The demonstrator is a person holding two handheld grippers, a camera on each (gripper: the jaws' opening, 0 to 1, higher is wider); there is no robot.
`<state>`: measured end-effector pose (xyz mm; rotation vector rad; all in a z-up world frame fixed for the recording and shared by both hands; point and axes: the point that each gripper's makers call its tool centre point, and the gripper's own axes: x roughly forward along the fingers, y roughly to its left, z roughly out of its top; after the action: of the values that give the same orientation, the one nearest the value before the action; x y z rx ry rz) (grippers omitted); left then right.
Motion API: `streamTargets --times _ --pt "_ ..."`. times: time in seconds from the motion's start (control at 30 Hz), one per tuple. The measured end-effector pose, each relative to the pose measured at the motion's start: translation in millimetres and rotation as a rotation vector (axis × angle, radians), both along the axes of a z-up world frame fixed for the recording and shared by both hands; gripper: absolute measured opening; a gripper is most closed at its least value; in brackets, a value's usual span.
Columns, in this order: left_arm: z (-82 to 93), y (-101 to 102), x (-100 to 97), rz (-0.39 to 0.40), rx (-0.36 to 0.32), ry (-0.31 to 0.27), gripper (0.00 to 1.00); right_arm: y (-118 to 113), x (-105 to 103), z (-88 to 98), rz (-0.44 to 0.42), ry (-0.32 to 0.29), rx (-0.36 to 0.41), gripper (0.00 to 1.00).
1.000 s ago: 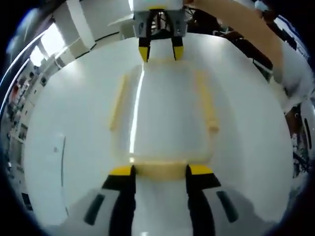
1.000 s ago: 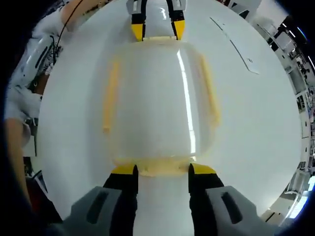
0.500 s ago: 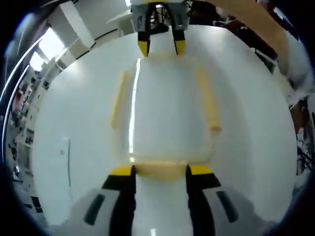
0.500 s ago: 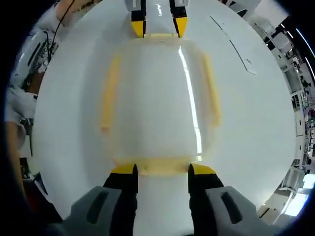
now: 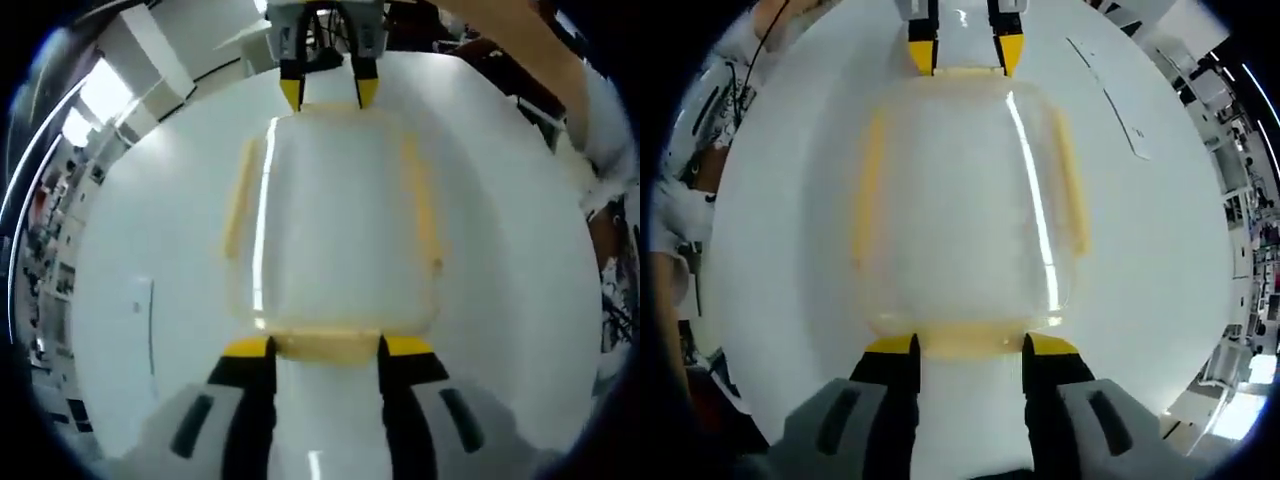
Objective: Snap each plastic latch of the storage box into its locked position after aligning the lid with the box until every specified latch is closed and the lid sits flush.
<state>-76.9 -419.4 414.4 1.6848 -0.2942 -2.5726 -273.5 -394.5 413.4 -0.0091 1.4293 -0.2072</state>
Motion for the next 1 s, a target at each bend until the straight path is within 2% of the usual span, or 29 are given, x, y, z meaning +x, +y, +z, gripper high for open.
streamTargets --times 0.23,0.47,0.7,0.87,1.0 --pt "22.8 1 8.2 -0.005 -0.027 0.007 0.39 -2 8 17.3 0.003 -0.005 -0.024 0.40" --pt "52.0 2 29.4 -0.007 -0.057 0.006 0.39 -2 29 43.4 0.010 -0.019 -0.061 0.40" --pt "85.9 6 67.4 0.008 -0.072 0.010 0.39 -3 67 74.9 0.037 -0.049 -0.105 0.40" --pt "97.4 7 102.1 0.041 -0.083 -0.020 0.39 -4 106 89.3 0.077 -0.094 -0.139 0.40" --pt "104.6 10 128.8 0.061 -0.075 -0.014 0.39 -5 130 94.0 0.098 -0.111 -0.140 0.40"
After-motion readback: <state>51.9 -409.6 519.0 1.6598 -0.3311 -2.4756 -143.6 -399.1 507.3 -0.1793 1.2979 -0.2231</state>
